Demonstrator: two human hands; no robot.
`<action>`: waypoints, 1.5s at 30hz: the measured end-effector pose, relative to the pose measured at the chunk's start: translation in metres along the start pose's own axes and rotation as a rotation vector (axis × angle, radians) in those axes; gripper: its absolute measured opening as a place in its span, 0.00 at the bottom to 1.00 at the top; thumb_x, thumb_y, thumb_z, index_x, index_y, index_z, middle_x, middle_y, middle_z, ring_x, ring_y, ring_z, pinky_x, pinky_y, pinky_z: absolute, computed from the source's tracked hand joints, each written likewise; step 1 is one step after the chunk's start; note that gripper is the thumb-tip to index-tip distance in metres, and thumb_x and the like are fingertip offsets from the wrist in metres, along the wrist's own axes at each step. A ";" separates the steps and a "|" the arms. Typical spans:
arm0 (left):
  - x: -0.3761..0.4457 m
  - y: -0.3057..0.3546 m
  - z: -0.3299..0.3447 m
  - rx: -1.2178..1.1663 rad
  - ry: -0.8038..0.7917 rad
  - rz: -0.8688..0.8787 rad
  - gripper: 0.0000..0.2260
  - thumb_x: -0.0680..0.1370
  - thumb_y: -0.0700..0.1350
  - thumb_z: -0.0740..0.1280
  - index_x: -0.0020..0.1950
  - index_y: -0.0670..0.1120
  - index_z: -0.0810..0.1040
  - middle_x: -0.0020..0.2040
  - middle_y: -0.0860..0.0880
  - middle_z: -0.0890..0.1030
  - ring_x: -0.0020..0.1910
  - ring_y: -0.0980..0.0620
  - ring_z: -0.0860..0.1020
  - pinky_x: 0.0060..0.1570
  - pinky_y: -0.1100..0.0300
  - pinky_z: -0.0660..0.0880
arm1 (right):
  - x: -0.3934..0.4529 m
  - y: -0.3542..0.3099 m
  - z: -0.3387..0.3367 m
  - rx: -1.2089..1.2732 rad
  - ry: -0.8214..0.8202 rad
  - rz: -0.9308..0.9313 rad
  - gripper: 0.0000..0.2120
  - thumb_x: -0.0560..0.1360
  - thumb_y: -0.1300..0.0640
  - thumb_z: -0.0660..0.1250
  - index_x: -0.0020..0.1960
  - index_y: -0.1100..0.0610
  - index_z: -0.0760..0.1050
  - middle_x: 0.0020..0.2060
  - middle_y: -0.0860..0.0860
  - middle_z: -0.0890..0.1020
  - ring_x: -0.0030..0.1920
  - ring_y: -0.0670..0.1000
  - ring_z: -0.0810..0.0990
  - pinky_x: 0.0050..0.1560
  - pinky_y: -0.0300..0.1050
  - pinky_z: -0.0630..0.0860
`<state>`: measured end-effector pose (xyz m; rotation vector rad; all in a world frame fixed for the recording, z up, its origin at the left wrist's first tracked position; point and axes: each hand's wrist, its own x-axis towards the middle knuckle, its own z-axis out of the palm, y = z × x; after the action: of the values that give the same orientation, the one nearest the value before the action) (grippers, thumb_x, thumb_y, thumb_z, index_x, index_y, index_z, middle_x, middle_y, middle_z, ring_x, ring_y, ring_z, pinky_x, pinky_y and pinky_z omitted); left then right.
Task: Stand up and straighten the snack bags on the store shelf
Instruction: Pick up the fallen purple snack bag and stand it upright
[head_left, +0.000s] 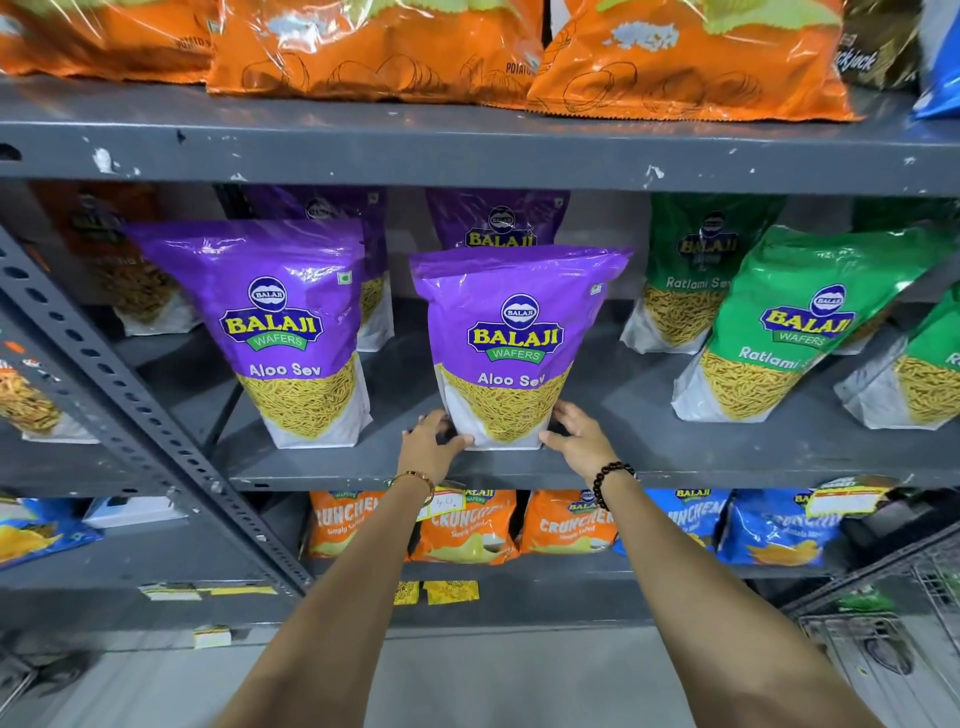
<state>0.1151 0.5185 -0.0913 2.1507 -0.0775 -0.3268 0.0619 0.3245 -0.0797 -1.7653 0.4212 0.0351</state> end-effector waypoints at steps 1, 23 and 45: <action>0.000 0.000 0.000 -0.001 -0.001 -0.003 0.19 0.74 0.46 0.68 0.63 0.42 0.71 0.63 0.41 0.77 0.63 0.40 0.74 0.67 0.41 0.69 | 0.001 0.000 0.000 0.003 -0.004 -0.003 0.27 0.73 0.69 0.65 0.70 0.58 0.65 0.68 0.55 0.73 0.70 0.53 0.69 0.71 0.51 0.64; -0.056 -0.074 -0.067 0.161 0.414 -0.025 0.17 0.78 0.51 0.61 0.58 0.39 0.74 0.55 0.36 0.78 0.56 0.36 0.75 0.50 0.45 0.73 | -0.058 0.025 0.095 -0.549 0.347 -0.101 0.29 0.73 0.53 0.66 0.71 0.60 0.62 0.71 0.59 0.67 0.72 0.59 0.64 0.70 0.53 0.65; -0.007 -0.103 -0.151 0.040 0.375 -0.198 0.30 0.72 0.49 0.70 0.71 0.46 0.64 0.62 0.40 0.79 0.61 0.39 0.75 0.59 0.45 0.74 | 0.020 -0.053 0.218 -0.170 -0.146 -0.079 0.26 0.70 0.62 0.69 0.66 0.60 0.68 0.64 0.58 0.76 0.65 0.56 0.74 0.66 0.50 0.69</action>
<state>0.1406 0.6996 -0.0940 2.2281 0.3469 -0.0301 0.1402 0.5357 -0.0880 -1.9305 0.2482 0.1462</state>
